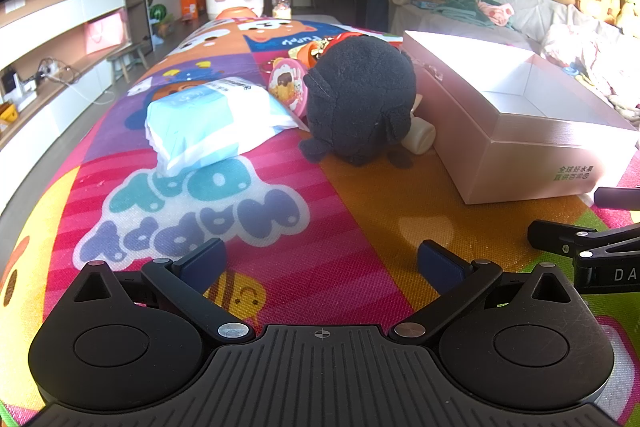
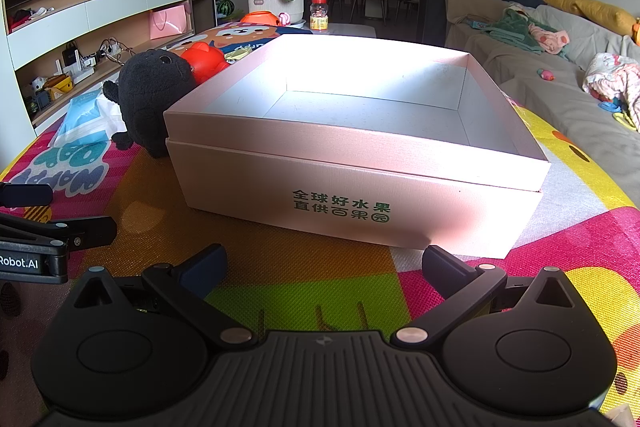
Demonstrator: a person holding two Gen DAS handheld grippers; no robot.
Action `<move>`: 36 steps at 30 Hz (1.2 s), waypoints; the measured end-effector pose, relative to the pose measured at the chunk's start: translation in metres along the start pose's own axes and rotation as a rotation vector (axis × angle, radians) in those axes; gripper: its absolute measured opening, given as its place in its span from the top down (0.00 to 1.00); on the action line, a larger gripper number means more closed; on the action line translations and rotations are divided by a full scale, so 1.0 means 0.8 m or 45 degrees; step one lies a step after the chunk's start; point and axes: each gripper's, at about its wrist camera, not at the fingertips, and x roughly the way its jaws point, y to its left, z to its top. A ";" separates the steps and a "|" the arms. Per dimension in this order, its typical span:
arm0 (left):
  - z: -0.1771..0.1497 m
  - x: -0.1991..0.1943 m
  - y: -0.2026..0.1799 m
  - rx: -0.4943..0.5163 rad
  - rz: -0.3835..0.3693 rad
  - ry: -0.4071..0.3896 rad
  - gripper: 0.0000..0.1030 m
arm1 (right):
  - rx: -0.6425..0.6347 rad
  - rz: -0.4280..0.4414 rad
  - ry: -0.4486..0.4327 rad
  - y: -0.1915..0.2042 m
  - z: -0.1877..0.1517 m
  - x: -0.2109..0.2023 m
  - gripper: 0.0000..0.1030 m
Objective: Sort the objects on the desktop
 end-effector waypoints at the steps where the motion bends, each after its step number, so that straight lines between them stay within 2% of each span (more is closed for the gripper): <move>1: 0.000 0.000 0.000 0.000 0.000 0.000 0.00 | 0.000 0.000 0.000 0.000 0.000 0.000 0.00; 26: 0.000 0.000 0.000 0.001 0.002 0.005 0.00 | 0.000 0.000 0.000 0.001 0.000 0.001 0.00; 36: 0.008 0.005 0.001 0.003 -0.007 0.067 0.00 | 0.032 -0.030 0.042 0.002 0.005 0.001 0.00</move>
